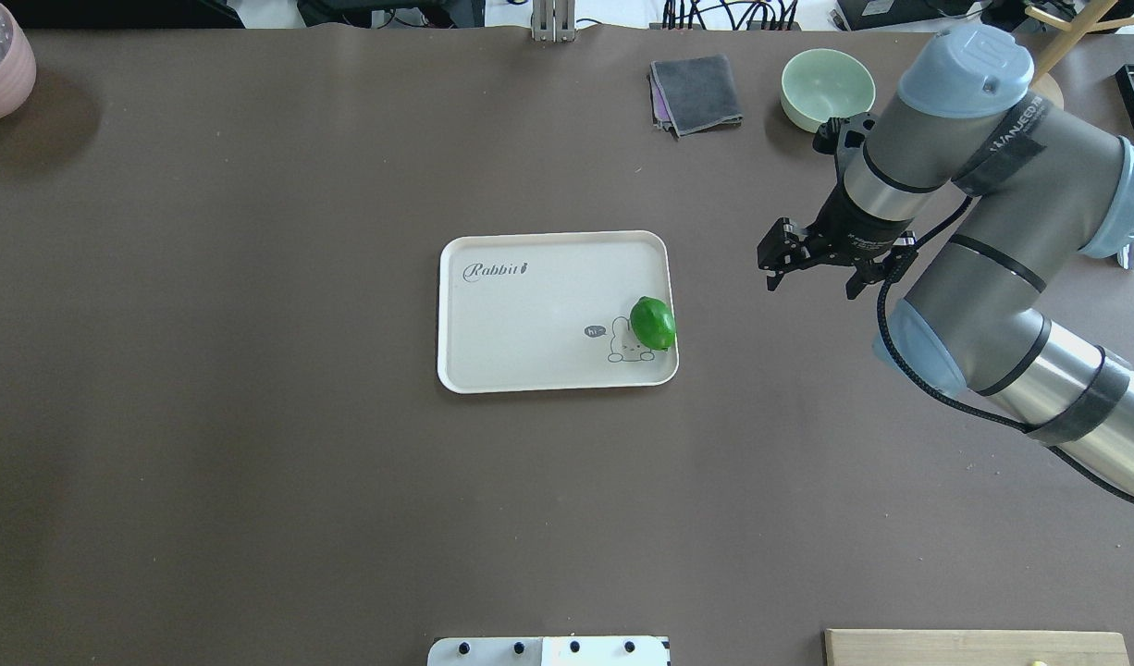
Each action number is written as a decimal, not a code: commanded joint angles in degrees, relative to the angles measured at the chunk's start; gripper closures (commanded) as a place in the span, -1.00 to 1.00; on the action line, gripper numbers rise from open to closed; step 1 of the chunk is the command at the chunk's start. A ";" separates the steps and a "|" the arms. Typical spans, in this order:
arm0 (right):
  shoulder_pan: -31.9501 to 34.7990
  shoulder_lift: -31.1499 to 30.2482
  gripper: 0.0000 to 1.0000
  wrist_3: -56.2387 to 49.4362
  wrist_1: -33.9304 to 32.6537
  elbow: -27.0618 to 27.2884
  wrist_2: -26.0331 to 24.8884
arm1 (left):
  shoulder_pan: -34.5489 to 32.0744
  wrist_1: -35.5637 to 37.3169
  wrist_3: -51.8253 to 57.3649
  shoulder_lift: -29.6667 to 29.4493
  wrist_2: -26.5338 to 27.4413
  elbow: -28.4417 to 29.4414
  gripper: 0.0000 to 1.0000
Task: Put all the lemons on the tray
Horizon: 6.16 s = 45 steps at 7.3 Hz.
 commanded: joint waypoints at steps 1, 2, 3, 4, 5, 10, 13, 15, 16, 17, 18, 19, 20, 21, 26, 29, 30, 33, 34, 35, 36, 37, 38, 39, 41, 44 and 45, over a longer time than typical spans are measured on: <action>-0.03 -0.39 -1.00 -0.01 -0.01 0.23 0.01 | 0.15 -6.34 -0.23 -0.10 -0.38 6.05 -0.98; -0.03 -0.39 -1.00 -0.01 -0.01 0.14 0.01 | 0.15 -6.52 -0.14 -0.10 -0.56 6.50 -0.98; 0.06 -0.39 -1.00 -0.01 -0.01 0.23 0.01 | 0.33 -6.61 -0.23 -0.37 -1.00 6.50 -0.98; 0.32 -1.00 -1.00 -0.01 -0.01 0.31 0.01 | 0.33 -6.53 -0.23 -0.63 -3.87 6.59 -0.98; 0.32 -1.53 -1.00 -0.09 -0.01 0.32 0.01 | 0.42 -7.22 -0.32 -0.98 -5.47 6.59 -0.98; 0.68 -3.55 -1.00 -0.53 -0.01 1.64 0.28 | 0.94 -6.62 -5.05 -6.16 -10.99 9.57 -0.98; 0.85 -3.46 -1.00 -0.53 -0.01 1.72 0.36 | 1.03 -6.70 -16.27 -9.15 -18.30 10.20 -0.98; 1.20 -3.38 -1.00 -0.45 -0.01 2.07 1.15 | 0.95 -6.70 -27.86 -9.59 -20.76 7.31 -0.98; 1.38 -3.38 -1.00 -0.45 -0.01 2.16 1.16 | 0.77 -6.79 -36.36 -10.64 -22.26 6.95 -0.98; 1.55 -3.38 -1.00 -0.45 -0.10 2.16 1.24 | 0.68 -6.88 -47.06 -10.65 -22.62 6.07 -0.98; 1.64 -3.38 -1.00 -0.45 -0.10 2.16 1.16 | 0.59 -6.88 -61.43 -10.39 -23.32 5.02 -0.98; 1.64 -3.29 -1.00 -0.36 -0.10 2.25 1.16 | 0.59 -6.97 -73.67 -10.30 -23.93 3.71 -0.97; 1.64 -3.38 -1.00 -0.36 -0.10 2.42 1.16 | 1.03 -6.71 -81.45 -9.86 -23.42 3.52 -0.97; 1.64 -3.46 -1.00 -0.36 -0.10 2.51 1.16 | 1.38 -6.09 -92.58 -8.38 -23.41 3.69 -0.97; 1.38 -2.76 -1.00 -0.36 -3.44 4.09 1.16 | 3.13 -5.93 -97.08 -6.87 -15.77 2.99 -0.97; 1.38 -2.76 -1.00 -0.27 -3.44 4.18 1.16 | 6.54 0.40 -113.64 -4.77 -11.29 -6.47 -0.97; 1.38 -2.76 -1.00 0.08 -3.53 4.53 1.07 | 8.66 1.72 -120.75 -4.68 -10.15 -8.33 -0.97; 1.20 -2.85 -1.00 0.17 -3.53 4.97 0.98 | 8.94 11.62 -126.97 -3.10 -6.80 -7.21 -0.96; 1.20 -2.85 -1.00 0.26 -3.53 4.97 0.81 | 8.25 12.97 -126.97 -3.01 -6.98 -4.77 -0.96; 0.77 -2.94 -1.00 0.26 -3.53 4.97 0.37 | 7.81 12.64 -126.97 -3.09 -7.50 -1.18 -0.96; 0.59 -2.85 -1.00 0.34 -3.53 4.97 0.28 | 7.63 11.42 -126.80 -3.44 -7.59 2.60 -0.96; 0.41 -2.85 -1.00 0.35 -3.53 5.06 0.28 | 7.45 5.31 -127.23 -3.71 -7.77 8.47 -0.96; 0.33 -2.85 -1.00 0.43 -3.53 5.06 0.19 | 7.36 4.21 -133.06 -6.93 -9.60 10.18 -0.96; 0.24 -2.76 -1.00 0.43 -3.53 5.06 0.19 | 7.19 3.85 -138.26 -7.92 -13.88 10.37 -0.96; 0.06 -2.85 -1.00 0.43 -3.53 4.97 0.19 | 5.71 3.50 -138.31 -8.45 -14.45 13.34 -0.96; -0.47 -3.11 -1.00 0.43 -3.53 4.97 0.10 | 4.11 3.14 -138.22 -9.07 -15.93 16.61 -0.96; -0.55 -3.11 -1.00 0.43 -3.53 4.97 0.10 | 4.11 3.05 -138.13 -9.16 -18.29 17.92 -0.96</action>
